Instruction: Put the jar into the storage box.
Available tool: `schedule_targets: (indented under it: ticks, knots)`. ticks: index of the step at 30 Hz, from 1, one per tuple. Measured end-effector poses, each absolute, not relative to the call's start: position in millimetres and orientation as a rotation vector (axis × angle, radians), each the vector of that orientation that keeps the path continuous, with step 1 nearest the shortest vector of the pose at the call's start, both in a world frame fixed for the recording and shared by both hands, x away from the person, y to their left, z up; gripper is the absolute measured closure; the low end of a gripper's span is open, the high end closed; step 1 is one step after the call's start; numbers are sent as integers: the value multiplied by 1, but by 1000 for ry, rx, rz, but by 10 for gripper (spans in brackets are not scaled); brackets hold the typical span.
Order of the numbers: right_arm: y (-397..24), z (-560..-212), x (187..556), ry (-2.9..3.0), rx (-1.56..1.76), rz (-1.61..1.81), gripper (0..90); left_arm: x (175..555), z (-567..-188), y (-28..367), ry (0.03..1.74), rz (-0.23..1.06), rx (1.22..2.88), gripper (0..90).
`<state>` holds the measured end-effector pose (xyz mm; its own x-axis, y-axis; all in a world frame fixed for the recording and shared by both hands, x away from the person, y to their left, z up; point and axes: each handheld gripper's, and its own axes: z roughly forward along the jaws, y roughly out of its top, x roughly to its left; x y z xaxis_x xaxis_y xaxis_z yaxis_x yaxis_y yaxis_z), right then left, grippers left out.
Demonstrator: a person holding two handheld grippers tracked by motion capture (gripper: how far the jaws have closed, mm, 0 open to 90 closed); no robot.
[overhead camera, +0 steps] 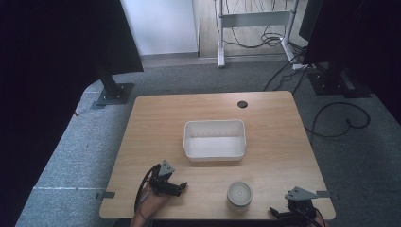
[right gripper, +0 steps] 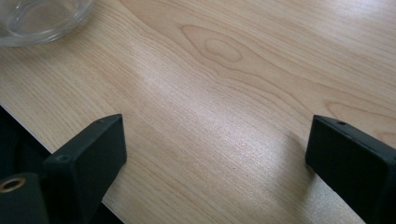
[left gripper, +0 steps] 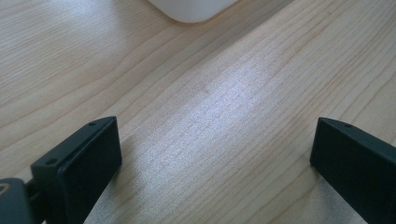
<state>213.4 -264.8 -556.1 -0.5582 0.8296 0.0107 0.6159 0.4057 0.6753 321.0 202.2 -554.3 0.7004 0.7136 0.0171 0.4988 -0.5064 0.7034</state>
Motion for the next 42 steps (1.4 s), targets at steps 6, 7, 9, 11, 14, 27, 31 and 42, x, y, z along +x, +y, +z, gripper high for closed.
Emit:
schedule_targets:
  ticks: [6, 7, 9, 11, 14, 27, 31, 42]
  knots:
    - [-264, -557, 214, 2338, 1275, 899, 0, 321, -554, 202, 921, 401, 2214, 17]
    - [-264, -557, 214, 2338, 1275, 899, 0, 321, -554, 202, 921, 401, 2214, 17]
    - [-264, -557, 214, 2338, 1276, 898, 0, 321, -554, 202, 921, 401, 2214, 17]
    - [-264, -557, 214, 2340, 1275, 897, 0, 321, -554, 202, 921, 401, 2214, 17]
    - [-264, -556, 214, 2344, 1272, 897, 0, 321, -554, 202, 921, 401, 2214, 17]
    - [-263, -556, 212, 2354, 1263, 897, 0, 321, -554, 202, 924, 402, 2213, 17]
    - [-263, -556, 212, 2353, 1266, 897, 6, 321, -554, 202, 924, 402, 2213, 17]
    - [-259, -554, 210, 2366, 1254, 913, 42, 321, -554, 202, 924, 402, 2213, 18]
